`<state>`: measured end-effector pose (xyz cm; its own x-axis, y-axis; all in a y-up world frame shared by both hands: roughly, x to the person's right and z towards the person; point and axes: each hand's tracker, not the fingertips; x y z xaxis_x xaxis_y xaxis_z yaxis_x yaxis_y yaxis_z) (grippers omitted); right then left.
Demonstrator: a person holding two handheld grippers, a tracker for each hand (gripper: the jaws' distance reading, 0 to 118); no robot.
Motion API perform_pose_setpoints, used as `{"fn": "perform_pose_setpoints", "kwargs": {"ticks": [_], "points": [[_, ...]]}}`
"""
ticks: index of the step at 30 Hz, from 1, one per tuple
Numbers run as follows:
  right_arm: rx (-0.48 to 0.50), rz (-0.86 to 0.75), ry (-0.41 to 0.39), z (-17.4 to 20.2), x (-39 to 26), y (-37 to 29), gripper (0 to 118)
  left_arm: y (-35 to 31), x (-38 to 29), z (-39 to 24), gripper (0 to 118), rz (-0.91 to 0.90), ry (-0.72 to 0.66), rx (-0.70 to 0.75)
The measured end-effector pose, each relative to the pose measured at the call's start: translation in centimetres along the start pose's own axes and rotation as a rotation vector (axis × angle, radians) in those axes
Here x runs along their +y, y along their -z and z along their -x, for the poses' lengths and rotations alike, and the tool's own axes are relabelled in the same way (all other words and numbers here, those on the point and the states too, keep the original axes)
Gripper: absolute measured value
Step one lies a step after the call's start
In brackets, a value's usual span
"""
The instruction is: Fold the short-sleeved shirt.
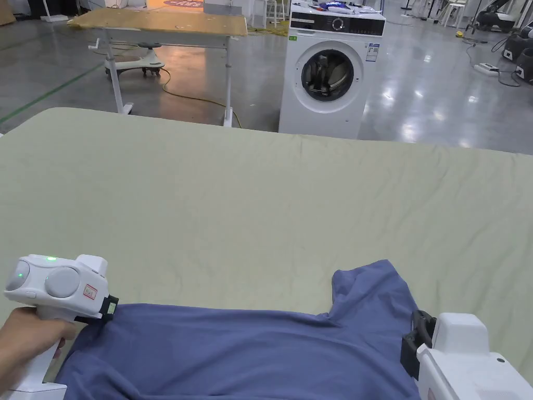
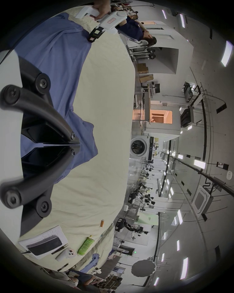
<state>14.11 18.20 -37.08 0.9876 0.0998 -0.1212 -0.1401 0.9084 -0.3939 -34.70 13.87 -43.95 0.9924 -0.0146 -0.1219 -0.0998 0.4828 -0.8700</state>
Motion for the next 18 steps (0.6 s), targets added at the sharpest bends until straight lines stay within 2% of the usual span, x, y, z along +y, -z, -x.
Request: {"fn": "perform_pose_setpoints", "kwargs": {"ticks": [5,8,12,15,18], "points": [[0.010,0.083,0.039,-2.9,2.2,3.8,1,-2.2,-0.6,1.3,0,-0.103,-0.026,-0.039],[0.021,0.196,0.052,-5.2,3.7,7.7,3,-4.3,-0.9,2.2,0,-0.186,-0.045,-0.059],[0.057,0.372,0.001,-7.1,4.4,13.7,36,-6.5,-1.7,2.5,0,-0.250,-0.055,-0.082],[0.097,0.525,0.010,-8.0,3.6,17.6,59,-7.5,-2.3,2.4,0,-0.293,-0.042,-0.083],[0.096,0.620,0.011,-8.5,2.0,20.7,60,-8.4,-2.8,2.5,0,-0.315,-0.045,-0.090]]}}
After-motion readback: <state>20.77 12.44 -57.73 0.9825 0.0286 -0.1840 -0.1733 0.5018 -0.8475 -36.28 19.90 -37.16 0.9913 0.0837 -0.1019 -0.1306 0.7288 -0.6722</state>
